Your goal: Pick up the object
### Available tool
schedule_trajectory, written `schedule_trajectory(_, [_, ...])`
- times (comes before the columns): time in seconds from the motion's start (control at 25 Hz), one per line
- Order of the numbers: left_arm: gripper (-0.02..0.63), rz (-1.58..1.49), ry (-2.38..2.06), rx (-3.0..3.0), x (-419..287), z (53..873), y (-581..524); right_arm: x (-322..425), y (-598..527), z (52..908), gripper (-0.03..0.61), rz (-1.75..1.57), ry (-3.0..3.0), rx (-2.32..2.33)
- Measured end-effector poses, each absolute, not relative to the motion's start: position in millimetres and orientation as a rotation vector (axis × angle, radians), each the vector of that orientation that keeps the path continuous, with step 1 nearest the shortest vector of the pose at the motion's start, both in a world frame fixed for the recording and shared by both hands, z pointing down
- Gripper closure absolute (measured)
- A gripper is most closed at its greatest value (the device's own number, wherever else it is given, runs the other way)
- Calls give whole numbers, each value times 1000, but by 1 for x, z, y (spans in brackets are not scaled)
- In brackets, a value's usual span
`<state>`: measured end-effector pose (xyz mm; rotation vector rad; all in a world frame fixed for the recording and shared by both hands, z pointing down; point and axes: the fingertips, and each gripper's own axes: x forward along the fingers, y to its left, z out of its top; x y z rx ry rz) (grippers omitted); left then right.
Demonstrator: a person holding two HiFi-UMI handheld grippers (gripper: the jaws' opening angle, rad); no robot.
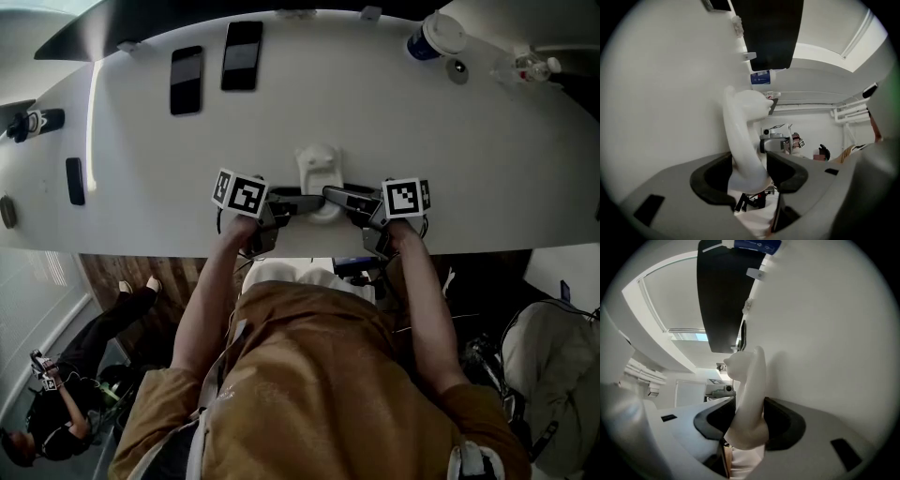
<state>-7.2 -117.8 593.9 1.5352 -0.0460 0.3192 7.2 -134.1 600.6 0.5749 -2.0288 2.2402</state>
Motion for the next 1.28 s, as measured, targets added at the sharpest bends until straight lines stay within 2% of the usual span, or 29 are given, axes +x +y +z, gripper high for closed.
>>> schedule_trajectory(1.28, [390, 196, -69, 1957, -10, 514, -136, 9, -158, 503, 379, 1639, -2567, 738])
